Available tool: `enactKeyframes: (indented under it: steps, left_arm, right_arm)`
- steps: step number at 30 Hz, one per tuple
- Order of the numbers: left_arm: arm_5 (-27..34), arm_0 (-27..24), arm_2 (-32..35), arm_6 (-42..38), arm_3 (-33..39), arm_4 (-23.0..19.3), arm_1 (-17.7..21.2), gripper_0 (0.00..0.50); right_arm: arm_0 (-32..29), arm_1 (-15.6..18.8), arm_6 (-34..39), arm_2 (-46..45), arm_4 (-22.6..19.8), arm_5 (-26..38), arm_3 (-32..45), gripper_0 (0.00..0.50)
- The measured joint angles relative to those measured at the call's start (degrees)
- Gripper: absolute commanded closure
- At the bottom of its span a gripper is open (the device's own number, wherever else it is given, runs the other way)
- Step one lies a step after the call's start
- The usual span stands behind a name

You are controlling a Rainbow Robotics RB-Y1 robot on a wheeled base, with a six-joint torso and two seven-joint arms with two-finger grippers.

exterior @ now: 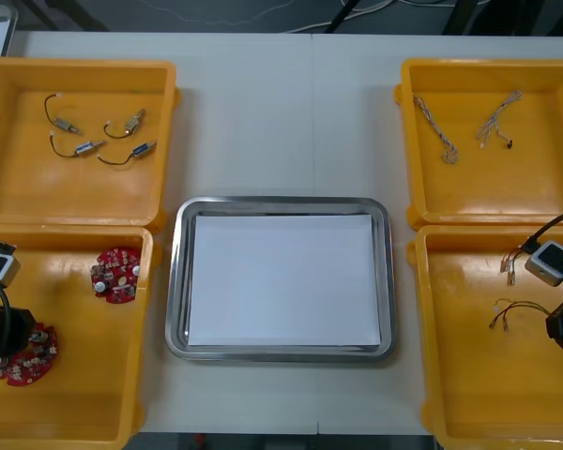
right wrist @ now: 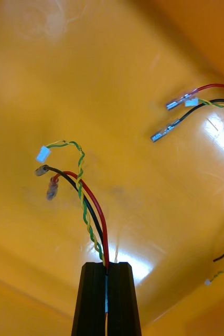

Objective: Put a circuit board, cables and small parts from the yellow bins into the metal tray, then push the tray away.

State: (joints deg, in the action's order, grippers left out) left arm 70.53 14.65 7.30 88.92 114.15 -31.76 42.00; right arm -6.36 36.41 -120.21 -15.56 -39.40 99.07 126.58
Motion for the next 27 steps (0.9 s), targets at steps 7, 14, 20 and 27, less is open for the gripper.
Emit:
enactKeyframes:
  steps: [7, 14, 20, 27]
  left_arm:
    - [0.0, 0.0, 0.0, 0.0, 0.0, -0.1, 0.0, 0.500]
    - [3.7, -1.1, 0.7, 0.0, -0.1, -5.4, 0.0, 0.202]
    - [9.4, -3.4, 3.2, 0.0, -0.3, -8.9, 0.0, 0.192]
    - [12.6, -5.4, 4.8, 0.0, -0.4, -10.1, 0.0, 0.204]
  right_arm:
    - [0.8, -2.0, 0.0, -7.1, -4.8, 5.6, 2.5, 0.500]
    - [1.1, -2.2, 2.2, -9.8, -5.0, 8.1, 4.8, 0.500]
    - [1.2, -2.3, 8.0, -10.0, -4.4, 10.5, 9.9, 0.500]
    - [3.2, -2.3, 14.1, -10.0, -4.3, 10.6, 13.0, 0.500]
